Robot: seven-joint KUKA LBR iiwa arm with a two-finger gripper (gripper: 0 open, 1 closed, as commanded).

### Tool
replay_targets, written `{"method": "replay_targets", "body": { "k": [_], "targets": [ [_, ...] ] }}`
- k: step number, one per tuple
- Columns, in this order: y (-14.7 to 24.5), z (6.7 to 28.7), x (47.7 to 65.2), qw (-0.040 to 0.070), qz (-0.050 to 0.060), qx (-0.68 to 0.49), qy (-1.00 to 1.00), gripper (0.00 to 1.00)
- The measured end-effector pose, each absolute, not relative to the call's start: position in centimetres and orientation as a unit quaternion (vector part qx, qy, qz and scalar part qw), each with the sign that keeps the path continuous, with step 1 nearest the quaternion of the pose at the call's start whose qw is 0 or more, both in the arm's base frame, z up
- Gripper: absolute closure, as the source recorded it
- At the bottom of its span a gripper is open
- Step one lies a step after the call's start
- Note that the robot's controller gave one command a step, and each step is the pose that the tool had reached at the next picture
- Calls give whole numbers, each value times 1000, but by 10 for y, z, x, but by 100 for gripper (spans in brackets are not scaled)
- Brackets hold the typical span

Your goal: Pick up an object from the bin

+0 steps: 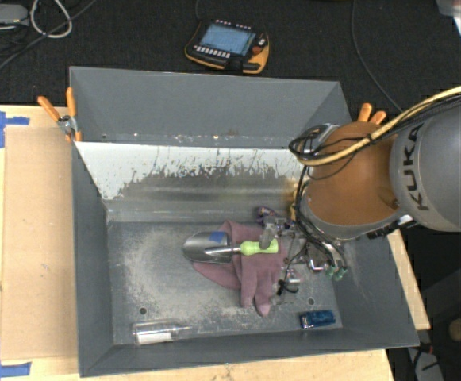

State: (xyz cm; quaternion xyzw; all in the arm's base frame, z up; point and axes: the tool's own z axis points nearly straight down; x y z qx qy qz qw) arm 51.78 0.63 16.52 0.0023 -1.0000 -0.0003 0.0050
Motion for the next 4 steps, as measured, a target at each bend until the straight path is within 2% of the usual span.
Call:
{"method": "replay_targets", "body": {
  "k": [1,2,3,4],
  "targets": [
    [6,169,520,1,0,2,-1000,0],
    [-15,69,606,3,-1,3,-1000,0],
    [-4,70,609,-2,-1,-31,-1000,0],
    [-13,70,607,1,-2,-1,-1000,0]
  ]
}}
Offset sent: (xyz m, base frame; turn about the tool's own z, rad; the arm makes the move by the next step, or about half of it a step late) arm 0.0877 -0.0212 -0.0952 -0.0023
